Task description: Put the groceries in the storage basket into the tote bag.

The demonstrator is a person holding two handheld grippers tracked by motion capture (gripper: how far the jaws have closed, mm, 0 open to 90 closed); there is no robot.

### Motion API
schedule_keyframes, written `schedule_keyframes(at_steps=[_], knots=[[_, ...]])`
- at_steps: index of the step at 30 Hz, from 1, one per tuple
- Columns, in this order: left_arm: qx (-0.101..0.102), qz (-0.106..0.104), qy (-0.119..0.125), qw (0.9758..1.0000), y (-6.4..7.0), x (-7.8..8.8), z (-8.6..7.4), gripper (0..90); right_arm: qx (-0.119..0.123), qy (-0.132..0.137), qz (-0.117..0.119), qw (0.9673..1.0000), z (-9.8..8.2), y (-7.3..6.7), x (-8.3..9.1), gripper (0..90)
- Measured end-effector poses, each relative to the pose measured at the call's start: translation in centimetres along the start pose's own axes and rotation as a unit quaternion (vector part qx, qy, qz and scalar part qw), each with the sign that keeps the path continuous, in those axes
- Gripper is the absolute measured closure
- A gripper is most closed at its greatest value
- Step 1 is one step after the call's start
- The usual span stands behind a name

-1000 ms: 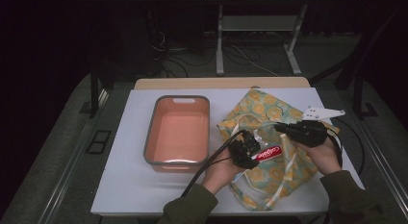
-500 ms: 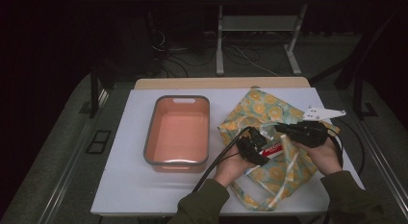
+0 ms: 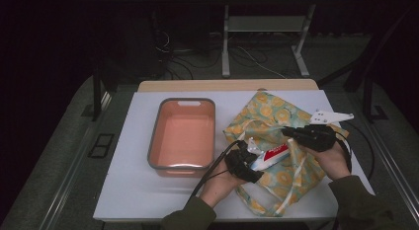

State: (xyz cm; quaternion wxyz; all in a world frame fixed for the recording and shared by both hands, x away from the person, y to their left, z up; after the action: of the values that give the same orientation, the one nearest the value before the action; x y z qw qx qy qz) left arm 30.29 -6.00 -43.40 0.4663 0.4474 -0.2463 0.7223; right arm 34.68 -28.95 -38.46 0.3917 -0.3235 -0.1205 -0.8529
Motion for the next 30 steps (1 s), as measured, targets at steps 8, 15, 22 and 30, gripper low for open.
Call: schedule_keyframes(at_steps=[8, 15, 22, 30], knots=[[0.004, 0.022, -0.012, 0.9997, 0.1, 0.2, -1.6, 62.6, -0.001, 0.001, 0.000, 1.0000, 0.0, 0.0, 0.1, 89.5], [0.012, 0.034, -0.007, 0.9993, -0.3, 0.4, -0.9, 82.6, 0.000, 0.000, 0.000, 1.0000, 0.0, 0.0, 0.0, 89.5], [0.022, 0.023, 0.000, 0.9995, -0.4, -1.1, 1.7, 89.7, 0.002, 0.001, 0.001, 1.0000, 0.1, -0.2, -0.1, 89.5], [0.036, 0.008, 0.020, 0.9991, -1.5, -3.4, 5.2, 89.6, 0.002, 0.001, 0.003, 1.0000, 0.1, -0.1, -0.1, 89.5]])
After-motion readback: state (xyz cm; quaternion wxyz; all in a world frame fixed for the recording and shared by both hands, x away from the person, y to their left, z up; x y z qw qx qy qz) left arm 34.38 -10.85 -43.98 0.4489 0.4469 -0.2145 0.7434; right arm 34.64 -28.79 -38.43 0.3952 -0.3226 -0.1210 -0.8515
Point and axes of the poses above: each handheld gripper's, and its own axes: x roughly backward along the jaws, z roughly out of its top, y roughly to its right, the point moved 2 cm from there along -x, roughly forward along the jaws, and after that the axes turned 12 degrees about -y, right-handed, at the moved point
